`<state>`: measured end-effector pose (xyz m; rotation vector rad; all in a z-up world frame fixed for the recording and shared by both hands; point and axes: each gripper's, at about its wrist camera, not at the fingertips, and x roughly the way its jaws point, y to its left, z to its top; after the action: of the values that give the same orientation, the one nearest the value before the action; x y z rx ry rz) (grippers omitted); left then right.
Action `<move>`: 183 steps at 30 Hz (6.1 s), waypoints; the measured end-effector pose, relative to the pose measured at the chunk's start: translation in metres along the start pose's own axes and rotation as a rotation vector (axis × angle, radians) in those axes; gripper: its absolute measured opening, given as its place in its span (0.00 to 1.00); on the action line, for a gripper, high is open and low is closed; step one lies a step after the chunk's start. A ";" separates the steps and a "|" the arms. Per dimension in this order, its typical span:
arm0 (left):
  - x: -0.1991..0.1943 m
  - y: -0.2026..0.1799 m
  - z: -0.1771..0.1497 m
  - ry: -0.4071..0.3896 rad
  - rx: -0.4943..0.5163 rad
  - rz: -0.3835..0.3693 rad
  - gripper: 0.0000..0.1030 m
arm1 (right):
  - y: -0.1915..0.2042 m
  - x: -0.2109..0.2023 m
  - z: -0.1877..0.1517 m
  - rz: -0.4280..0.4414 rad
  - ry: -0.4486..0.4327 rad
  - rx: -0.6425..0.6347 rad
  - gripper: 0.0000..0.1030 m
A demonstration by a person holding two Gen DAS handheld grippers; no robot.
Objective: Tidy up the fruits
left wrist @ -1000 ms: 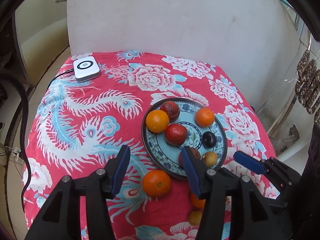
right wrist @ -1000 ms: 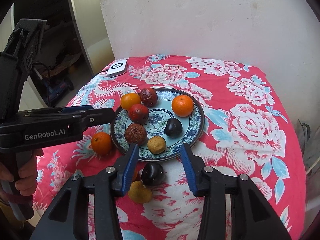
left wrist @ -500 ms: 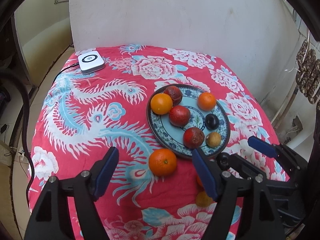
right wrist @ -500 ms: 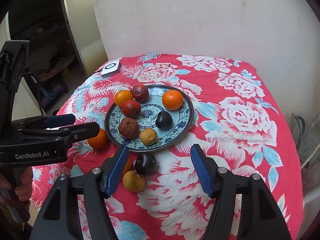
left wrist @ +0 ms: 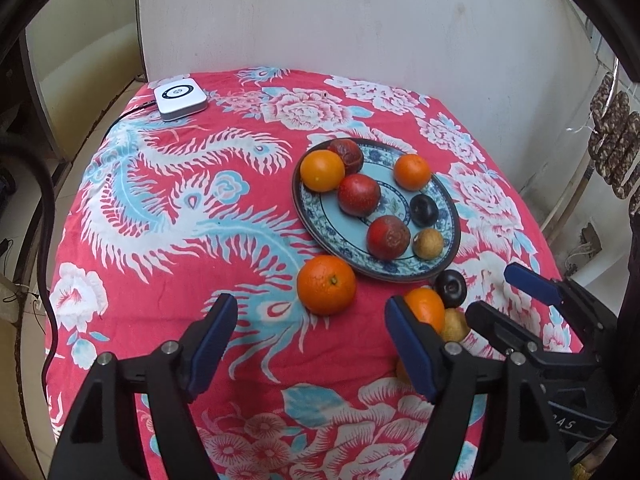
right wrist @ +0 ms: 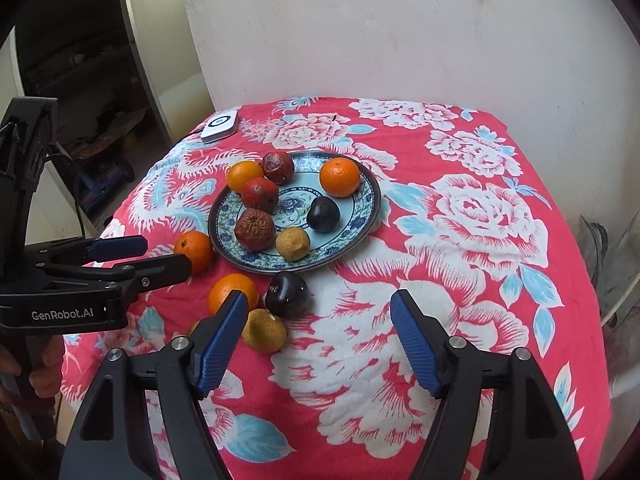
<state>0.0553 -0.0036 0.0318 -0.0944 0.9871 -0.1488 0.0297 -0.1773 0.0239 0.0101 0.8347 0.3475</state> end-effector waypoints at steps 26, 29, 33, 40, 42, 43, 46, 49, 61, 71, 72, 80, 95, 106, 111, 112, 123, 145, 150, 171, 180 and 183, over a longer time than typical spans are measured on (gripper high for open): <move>0.019 -0.001 -0.001 0.000 -0.006 -0.045 0.35 | 0.002 0.011 -0.003 0.060 0.031 0.010 0.62; 0.018 -0.002 -0.002 -0.004 -0.004 -0.049 0.34 | 0.005 0.012 -0.002 0.071 0.033 0.001 0.57; 0.017 0.000 -0.003 -0.005 -0.010 -0.053 0.34 | 0.009 0.013 0.000 0.080 0.031 -0.010 0.49; 0.011 0.003 -0.004 -0.019 -0.014 -0.053 0.34 | 0.009 0.014 0.006 0.085 0.033 0.010 0.35; 0.010 0.004 -0.004 -0.024 -0.016 -0.054 0.34 | 0.006 0.014 0.007 0.089 0.035 0.032 0.34; 0.009 0.005 -0.004 -0.025 -0.018 -0.055 0.34 | 0.004 0.013 0.007 0.091 0.035 0.044 0.34; 0.009 0.006 -0.004 -0.025 -0.024 -0.056 0.34 | 0.002 0.013 0.008 0.080 0.040 0.052 0.32; 0.010 0.007 -0.004 -0.026 -0.027 -0.059 0.34 | 0.003 0.016 0.008 0.079 0.053 0.052 0.31; 0.004 0.011 -0.002 -0.046 -0.037 -0.064 0.34 | 0.003 0.026 0.012 0.104 0.087 0.072 0.26; 0.001 0.007 0.009 -0.067 -0.027 -0.067 0.34 | 0.002 0.016 0.016 0.111 0.057 0.072 0.25; 0.001 0.007 0.010 -0.069 -0.023 -0.067 0.34 | 0.002 0.015 0.017 0.110 0.052 0.071 0.25; 0.008 0.000 0.024 -0.075 -0.004 -0.073 0.34 | -0.005 0.009 0.026 0.089 0.020 0.067 0.25; 0.031 -0.011 0.038 -0.062 0.040 -0.050 0.34 | -0.024 0.030 0.056 0.034 -0.017 0.047 0.25; 0.034 -0.016 0.045 -0.079 0.036 -0.097 0.34 | -0.024 0.044 0.063 0.035 -0.013 0.034 0.25; 0.039 -0.016 0.049 -0.086 0.023 -0.109 0.34 | -0.024 0.047 0.065 0.031 -0.022 0.033 0.25; 0.040 -0.015 0.049 -0.086 0.020 -0.111 0.34 | -0.024 0.047 0.066 0.029 -0.023 0.035 0.25; 0.042 -0.013 0.048 -0.105 0.006 -0.111 0.39 | -0.033 0.054 0.069 0.039 -0.030 0.058 0.26; 0.027 -0.008 0.046 -0.124 0.006 -0.052 0.47 | -0.030 0.040 0.066 0.063 -0.062 0.077 0.42; 0.019 -0.007 0.044 -0.125 -0.003 -0.045 0.47 | -0.024 0.030 0.062 0.059 -0.073 0.064 0.47; -0.010 0.000 0.013 -0.079 -0.047 -0.025 0.49 | -0.005 -0.005 0.026 0.067 -0.053 0.037 0.47; -0.016 -0.006 -0.003 -0.054 -0.031 -0.038 0.49 | -0.001 -0.007 0.010 0.061 -0.021 0.028 0.47; -0.015 -0.009 -0.007 -0.042 -0.024 -0.046 0.49 | -0.001 -0.008 0.005 0.059 -0.014 0.029 0.47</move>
<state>0.0402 -0.0099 0.0419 -0.1416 0.9455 -0.1768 0.0289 -0.1803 0.0329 0.0640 0.8263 0.3905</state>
